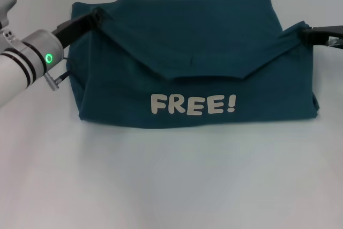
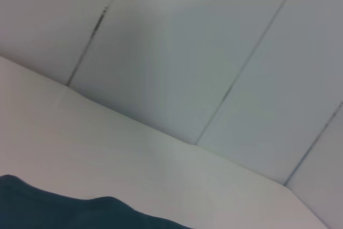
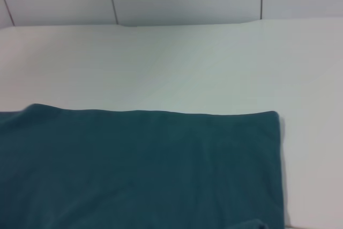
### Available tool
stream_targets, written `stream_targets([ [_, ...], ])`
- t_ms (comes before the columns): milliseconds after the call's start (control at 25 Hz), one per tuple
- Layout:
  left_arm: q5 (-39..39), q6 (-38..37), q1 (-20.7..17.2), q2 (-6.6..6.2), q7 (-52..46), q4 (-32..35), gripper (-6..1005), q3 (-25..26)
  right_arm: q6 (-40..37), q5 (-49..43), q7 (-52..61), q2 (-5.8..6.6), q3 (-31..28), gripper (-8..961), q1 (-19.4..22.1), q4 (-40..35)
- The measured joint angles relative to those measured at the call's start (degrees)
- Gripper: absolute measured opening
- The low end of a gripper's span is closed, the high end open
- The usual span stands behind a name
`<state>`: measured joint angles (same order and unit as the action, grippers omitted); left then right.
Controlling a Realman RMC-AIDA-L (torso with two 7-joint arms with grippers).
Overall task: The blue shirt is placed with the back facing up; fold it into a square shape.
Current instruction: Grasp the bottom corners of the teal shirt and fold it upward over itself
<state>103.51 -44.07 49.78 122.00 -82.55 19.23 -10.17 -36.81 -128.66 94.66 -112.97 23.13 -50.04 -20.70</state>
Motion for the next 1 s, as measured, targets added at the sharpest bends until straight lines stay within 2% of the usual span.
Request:
stream_targets([
  [160, -3.14, 1.41, -0.65, 0.28, 2.37, -0.41, 115, 0.0, 3.03, 0.76, -2.68, -0.97, 0.07, 63, -0.59, 0.35],
  [560, -5.38, 2.76, -1.37, 0.39, 4.78, -1.64, 123, 0.05, 5.97, 1.95, -3.96, -1.3, 0.88, 63, -1.28, 2.34],
  [1000, -5.76, 2.86, -1.87, 1.02, 6.72, -2.88, 132, -0.34, 7.89, 3.98, -7.0, -2.61, 1.14, 88, -0.94, 3.47],
])
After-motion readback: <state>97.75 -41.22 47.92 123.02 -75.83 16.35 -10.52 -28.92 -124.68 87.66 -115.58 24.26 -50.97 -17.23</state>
